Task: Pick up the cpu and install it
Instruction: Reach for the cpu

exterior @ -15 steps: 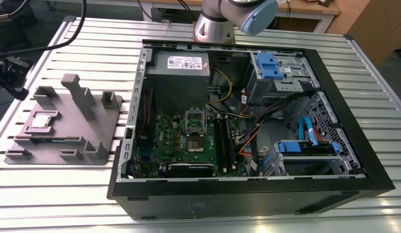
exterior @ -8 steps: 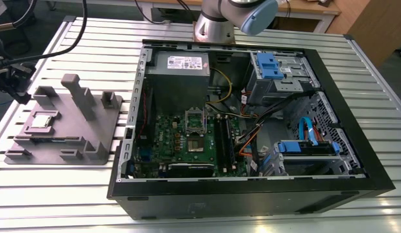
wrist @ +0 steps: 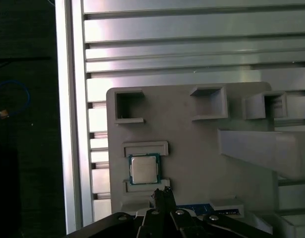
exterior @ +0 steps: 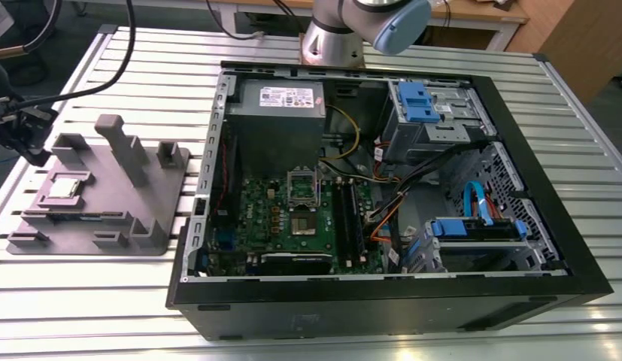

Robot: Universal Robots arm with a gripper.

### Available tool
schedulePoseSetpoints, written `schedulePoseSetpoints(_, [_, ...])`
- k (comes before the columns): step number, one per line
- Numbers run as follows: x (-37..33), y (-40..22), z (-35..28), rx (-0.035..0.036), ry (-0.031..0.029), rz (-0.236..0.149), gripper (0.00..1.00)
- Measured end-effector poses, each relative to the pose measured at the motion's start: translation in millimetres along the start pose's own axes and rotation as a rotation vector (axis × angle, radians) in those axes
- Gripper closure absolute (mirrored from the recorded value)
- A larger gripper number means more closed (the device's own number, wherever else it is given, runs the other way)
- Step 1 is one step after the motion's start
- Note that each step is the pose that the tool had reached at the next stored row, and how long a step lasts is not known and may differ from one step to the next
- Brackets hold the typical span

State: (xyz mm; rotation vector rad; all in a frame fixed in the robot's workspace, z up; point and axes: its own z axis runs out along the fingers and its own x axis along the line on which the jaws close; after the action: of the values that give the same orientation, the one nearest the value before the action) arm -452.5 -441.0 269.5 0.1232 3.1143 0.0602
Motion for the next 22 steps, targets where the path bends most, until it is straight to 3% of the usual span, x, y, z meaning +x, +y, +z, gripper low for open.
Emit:
schedulePoseSetpoints(2, [0.4,-0.1,0.5,-0.0001,-0.0001,0.000,0.89])
schedulePoseSetpoints(4, [0.8,-0.3,7.2,-0.0001,-0.0001,0.000,0.89])
schedulePoseSetpoints(15, [0.8,-0.3,7.3,-0.0001,0.0000,0.000,0.89])
schedulePoseSetpoints(17, [0.7,-0.3,7.3,-0.0001,0.0000,0.000,0.77])
schedulePoseSetpoints(20, [0.8,-0.3,7.3,-0.0001,-0.0001,0.000,0.71])
schedulePoseSetpoints(22, [0.8,-0.3,7.3,-0.0001,0.0000,0.000,0.59])
